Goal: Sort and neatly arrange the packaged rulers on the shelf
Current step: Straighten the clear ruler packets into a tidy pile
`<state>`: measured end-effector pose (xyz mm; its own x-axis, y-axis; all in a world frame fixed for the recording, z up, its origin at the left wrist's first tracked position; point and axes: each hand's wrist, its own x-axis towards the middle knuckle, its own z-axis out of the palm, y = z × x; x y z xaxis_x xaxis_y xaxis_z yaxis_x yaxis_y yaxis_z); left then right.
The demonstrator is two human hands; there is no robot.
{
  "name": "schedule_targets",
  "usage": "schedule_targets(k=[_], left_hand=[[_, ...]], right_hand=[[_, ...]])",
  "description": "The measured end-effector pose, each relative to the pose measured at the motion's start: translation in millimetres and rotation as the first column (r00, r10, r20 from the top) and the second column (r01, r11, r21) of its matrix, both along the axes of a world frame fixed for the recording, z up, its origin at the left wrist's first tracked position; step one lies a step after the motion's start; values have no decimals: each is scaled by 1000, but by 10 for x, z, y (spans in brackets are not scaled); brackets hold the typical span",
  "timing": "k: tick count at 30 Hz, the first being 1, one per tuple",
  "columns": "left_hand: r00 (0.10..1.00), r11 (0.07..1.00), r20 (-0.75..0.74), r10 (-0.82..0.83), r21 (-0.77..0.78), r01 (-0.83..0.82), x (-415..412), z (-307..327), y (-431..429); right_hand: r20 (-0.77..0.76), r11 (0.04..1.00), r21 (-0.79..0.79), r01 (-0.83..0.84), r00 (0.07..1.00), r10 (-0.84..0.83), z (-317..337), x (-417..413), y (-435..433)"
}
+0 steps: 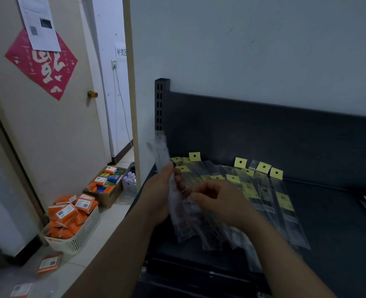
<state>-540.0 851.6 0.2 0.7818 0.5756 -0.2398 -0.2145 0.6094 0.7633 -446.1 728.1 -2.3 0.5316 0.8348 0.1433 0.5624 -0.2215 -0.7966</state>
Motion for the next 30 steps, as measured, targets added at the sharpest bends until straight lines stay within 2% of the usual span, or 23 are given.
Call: schedule_targets(k=[3,5,7,11,17,21,22,26,30], left_hand=[[999,998,-35,34,-44,-36,-28,-30,85],[997,998,-61,48,-46,-51,-70,-45,128],[996,999,-89,23,-22,-25,-101,-46,138],[990,996,-120,-73,-57,66,-115,-123,171],[989,992,-88,-117,-62,112,-121,-181,182],[992,992,-76,-102,-80,96,-139,-174,176],[992,992,-77,-100,-79,94,-140,-179,172],[992,994,-88,-86,-69,80,-134,-213,186],[994,996,-82,-74,-65,68,-121,-213,194]], right_hand=[[207,986,-30,165,966,-156,6,107,25],[387,960,-191,206,914,-120,-37,176,36],[457,912,-348,218,889,-38,-106,200,35],[388,902,-386,195,921,-33,-175,195,52],[305,948,-212,237,938,-166,-141,160,117],[377,931,-175,320,895,-237,-118,158,104],[354,927,-136,350,891,-284,-119,175,100],[98,906,-24,422,903,-418,-92,265,38],[178,897,-28,442,885,-430,-135,309,25]])
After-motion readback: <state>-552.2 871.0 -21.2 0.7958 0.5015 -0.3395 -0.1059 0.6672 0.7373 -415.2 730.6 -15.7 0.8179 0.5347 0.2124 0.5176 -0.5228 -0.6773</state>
